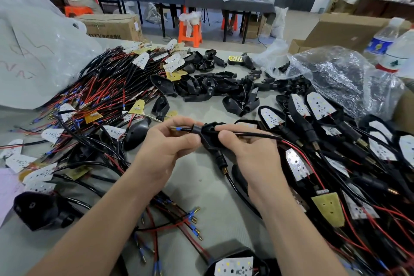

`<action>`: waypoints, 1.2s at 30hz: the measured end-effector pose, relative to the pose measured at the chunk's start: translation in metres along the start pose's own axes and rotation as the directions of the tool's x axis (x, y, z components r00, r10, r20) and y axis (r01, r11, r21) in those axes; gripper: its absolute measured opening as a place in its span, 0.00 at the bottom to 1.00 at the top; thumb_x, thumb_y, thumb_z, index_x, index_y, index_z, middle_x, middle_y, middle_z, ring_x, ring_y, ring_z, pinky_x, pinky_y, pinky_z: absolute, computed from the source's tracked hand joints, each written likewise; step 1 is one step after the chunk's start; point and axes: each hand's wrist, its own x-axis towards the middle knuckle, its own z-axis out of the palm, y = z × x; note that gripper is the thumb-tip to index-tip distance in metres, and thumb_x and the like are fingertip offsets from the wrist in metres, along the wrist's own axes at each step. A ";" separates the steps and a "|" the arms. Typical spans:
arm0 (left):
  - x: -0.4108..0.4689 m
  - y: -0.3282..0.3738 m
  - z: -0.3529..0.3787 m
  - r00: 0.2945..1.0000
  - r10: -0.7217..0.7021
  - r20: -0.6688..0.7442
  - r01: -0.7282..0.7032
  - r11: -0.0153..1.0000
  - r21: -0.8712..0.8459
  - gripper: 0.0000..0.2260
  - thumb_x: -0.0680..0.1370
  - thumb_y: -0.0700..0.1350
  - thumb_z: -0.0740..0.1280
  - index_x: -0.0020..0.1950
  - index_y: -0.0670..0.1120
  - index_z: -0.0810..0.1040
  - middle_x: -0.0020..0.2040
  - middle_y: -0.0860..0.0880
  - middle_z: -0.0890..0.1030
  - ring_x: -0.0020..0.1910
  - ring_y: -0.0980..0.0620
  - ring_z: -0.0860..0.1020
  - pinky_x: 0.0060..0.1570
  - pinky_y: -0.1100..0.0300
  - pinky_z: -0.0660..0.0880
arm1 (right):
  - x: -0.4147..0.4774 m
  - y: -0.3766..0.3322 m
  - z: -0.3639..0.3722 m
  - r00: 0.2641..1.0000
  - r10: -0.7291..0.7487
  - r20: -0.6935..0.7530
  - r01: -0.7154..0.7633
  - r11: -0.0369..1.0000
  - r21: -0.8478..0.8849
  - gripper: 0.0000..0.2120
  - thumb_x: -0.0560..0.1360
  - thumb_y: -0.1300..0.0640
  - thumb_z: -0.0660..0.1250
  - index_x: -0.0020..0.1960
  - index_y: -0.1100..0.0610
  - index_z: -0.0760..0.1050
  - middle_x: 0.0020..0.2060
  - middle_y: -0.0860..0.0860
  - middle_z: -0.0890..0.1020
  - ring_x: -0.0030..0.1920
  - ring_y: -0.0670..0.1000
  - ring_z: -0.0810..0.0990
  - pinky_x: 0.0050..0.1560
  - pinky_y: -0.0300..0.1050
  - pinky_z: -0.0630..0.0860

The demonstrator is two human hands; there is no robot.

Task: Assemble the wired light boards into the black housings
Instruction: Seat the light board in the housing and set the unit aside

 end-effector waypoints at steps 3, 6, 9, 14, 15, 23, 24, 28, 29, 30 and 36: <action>-0.002 -0.001 0.002 1.000 -0.016 -0.003 0.016 0.999 0.038 0.12 0.62 0.35 0.81 0.41 0.47 0.87 0.46 0.44 0.87 0.42 0.49 0.86 0.43 0.61 0.82 | 0.000 0.006 0.000 0.975 -0.210 -0.078 0.172 0.925 -0.338 0.08 0.70 0.51 0.77 0.43 0.37 0.86 0.39 0.43 0.85 0.45 0.44 0.83 0.51 0.48 0.80; -0.002 0.002 0.002 0.999 -0.042 -0.011 0.042 0.996 0.083 0.07 0.66 0.43 0.75 0.41 0.45 0.89 0.42 0.44 0.87 0.39 0.53 0.85 0.39 0.64 0.81 | 0.003 0.006 -0.002 0.965 -0.256 -0.055 0.215 0.894 -0.393 0.10 0.70 0.52 0.78 0.44 0.36 0.85 0.59 0.38 0.79 0.62 0.45 0.77 0.64 0.52 0.75; 0.000 0.003 0.000 0.998 -0.054 -0.013 0.055 0.997 0.053 0.05 0.65 0.39 0.74 0.39 0.45 0.89 0.41 0.45 0.87 0.38 0.54 0.86 0.38 0.64 0.81 | 0.002 0.001 -0.001 0.988 -0.152 0.022 0.153 0.953 -0.263 0.11 0.70 0.54 0.77 0.45 0.38 0.86 0.71 0.37 0.72 0.70 0.39 0.72 0.71 0.52 0.71; 0.002 0.005 -0.004 0.985 -0.172 -0.023 0.167 0.974 -0.156 0.09 0.64 0.34 0.72 0.39 0.45 0.88 0.41 0.47 0.88 0.41 0.54 0.87 0.36 0.65 0.81 | 0.001 -0.002 0.002 0.987 -0.156 0.037 0.154 0.987 0.050 0.24 0.64 0.66 0.75 0.58 0.50 0.78 0.58 0.51 0.82 0.56 0.55 0.82 0.63 0.60 0.76; 0.003 0.006 -0.006 0.983 -0.184 -0.024 0.177 0.969 -0.174 0.10 0.65 0.34 0.71 0.39 0.45 0.88 0.41 0.47 0.88 0.41 0.54 0.87 0.36 0.66 0.81 | 0.001 -0.001 0.001 0.986 -0.156 0.063 0.141 0.969 0.201 0.26 0.64 0.70 0.73 0.58 0.54 0.73 0.50 0.55 0.82 0.48 0.58 0.81 0.57 0.59 0.77; 0.002 0.003 -0.006 0.972 -0.235 -0.010 0.232 0.965 -0.125 0.15 0.63 0.34 0.73 0.49 0.41 0.83 0.41 0.46 0.87 0.39 0.54 0.87 0.34 0.65 0.81 | 0.003 -0.002 -0.002 0.970 -0.076 0.232 -0.025 0.915 0.402 0.26 0.73 0.74 0.68 0.65 0.52 0.79 0.36 0.52 0.79 0.34 0.48 0.72 0.38 0.40 0.72; 0.001 0.003 -0.005 0.971 -0.238 -0.017 0.234 0.966 -0.113 0.16 0.63 0.34 0.73 0.50 0.41 0.82 0.41 0.46 0.87 0.39 0.53 0.87 0.34 0.64 0.81 | 0.003 -0.003 -0.003 0.962 -0.089 0.259 -0.008 0.936 0.351 0.20 0.71 0.72 0.70 0.58 0.53 0.84 0.35 0.51 0.81 0.34 0.48 0.72 0.37 0.39 0.72; 0.004 0.005 -0.006 0.974 -0.181 -0.134 0.159 0.975 -0.158 0.11 0.62 0.33 0.72 0.44 0.40 0.82 0.38 0.45 0.87 0.38 0.51 0.87 0.34 0.64 0.82 | 0.003 -0.005 -0.004 0.993 -0.040 0.112 0.008 0.961 0.278 0.12 0.73 0.71 0.72 0.42 0.55 0.86 0.32 0.52 0.81 0.30 0.49 0.72 0.31 0.38 0.72; 0.005 0.006 -0.008 0.975 -0.146 -0.168 0.120 0.981 -0.154 0.09 0.63 0.33 0.72 0.40 0.41 0.84 0.37 0.46 0.86 0.38 0.52 0.87 0.35 0.64 0.82 | 0.004 -0.005 -0.004 0.998 -0.002 0.056 -0.015 0.955 0.298 0.11 0.73 0.71 0.72 0.40 0.56 0.85 0.32 0.53 0.80 0.30 0.49 0.73 0.30 0.39 0.73; 0.007 0.007 -0.011 0.972 -0.109 -0.207 0.080 0.986 -0.146 0.07 0.63 0.34 0.72 0.36 0.44 0.85 0.36 0.46 0.86 0.38 0.52 0.87 0.35 0.64 0.82 | 0.006 -0.006 -0.005 0.999 0.039 0.008 -0.040 0.944 0.329 0.10 0.73 0.70 0.72 0.39 0.56 0.83 0.31 0.53 0.80 0.29 0.49 0.74 0.29 0.38 0.73; 0.015 0.011 -0.032 0.870 0.036 -0.492 -0.087 0.993 -0.081 0.14 0.74 0.25 0.70 0.35 0.43 0.81 0.39 0.44 0.86 0.40 0.48 0.86 0.39 0.58 0.83 | 0.017 -0.021 -0.024 0.978 0.187 -0.091 -0.078 0.736 0.673 0.04 0.65 0.62 0.75 0.37 0.59 0.80 0.31 0.53 0.80 0.30 0.49 0.78 0.28 0.37 0.73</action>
